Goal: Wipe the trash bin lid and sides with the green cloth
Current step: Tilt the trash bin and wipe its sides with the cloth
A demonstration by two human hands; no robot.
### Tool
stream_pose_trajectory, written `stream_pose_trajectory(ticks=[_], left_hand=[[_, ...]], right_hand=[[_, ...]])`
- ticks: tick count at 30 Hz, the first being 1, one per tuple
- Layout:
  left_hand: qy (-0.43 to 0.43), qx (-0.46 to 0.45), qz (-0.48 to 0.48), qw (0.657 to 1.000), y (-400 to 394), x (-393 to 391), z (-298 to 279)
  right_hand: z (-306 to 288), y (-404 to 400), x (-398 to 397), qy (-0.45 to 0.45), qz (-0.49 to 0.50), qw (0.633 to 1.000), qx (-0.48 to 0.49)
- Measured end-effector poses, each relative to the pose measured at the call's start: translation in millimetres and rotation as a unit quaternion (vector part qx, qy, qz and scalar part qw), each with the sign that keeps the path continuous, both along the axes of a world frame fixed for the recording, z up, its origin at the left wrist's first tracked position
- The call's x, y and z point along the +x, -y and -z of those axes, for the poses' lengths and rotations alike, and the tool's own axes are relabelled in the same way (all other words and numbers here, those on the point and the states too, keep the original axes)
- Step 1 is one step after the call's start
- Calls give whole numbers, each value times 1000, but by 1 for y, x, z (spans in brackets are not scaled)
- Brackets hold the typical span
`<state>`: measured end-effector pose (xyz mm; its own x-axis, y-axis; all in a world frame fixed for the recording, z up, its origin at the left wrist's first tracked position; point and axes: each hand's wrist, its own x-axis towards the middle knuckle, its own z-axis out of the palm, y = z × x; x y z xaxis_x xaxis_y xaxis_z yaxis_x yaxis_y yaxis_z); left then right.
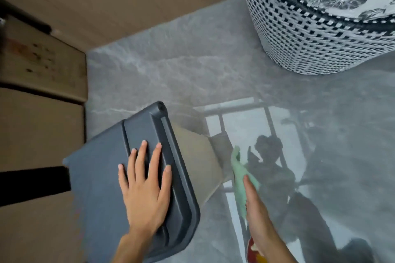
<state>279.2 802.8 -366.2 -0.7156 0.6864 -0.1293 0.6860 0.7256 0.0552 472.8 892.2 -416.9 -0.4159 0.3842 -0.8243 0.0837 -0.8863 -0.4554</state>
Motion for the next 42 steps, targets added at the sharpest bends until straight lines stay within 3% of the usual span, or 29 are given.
stream_pose_trajectory(ticks=[3, 10, 16, 20, 25, 30, 36, 42], left_hand=[[-4, 2, -3, 1000, 0, -1, 7], [-13, 19, 3, 1000, 0, -1, 10], [2, 36, -4, 999, -3, 0, 11], [4, 44, 3, 999, -3, 1, 11], [0, 47, 2, 999, -2, -1, 12], [2, 41, 2, 999, -3, -2, 11], [7, 35, 3, 999, -3, -3, 10], [10, 48, 8, 999, -5, -2, 11]], right_hand=[[12, -11, -14, -89, -28, 996, 0], [54, -1, -94, -183, -180, 964, 69], [78, -6, -125, -268, -164, 946, 86], [114, -11, -147, -209, -149, 959, 116], [183, -4, -143, -89, -199, 976, 1], [152, 1, -118, -54, -216, 974, -46], [65, 8, -80, -192, -197, 961, -34], [81, 46, -78, -201, -139, 966, 87]])
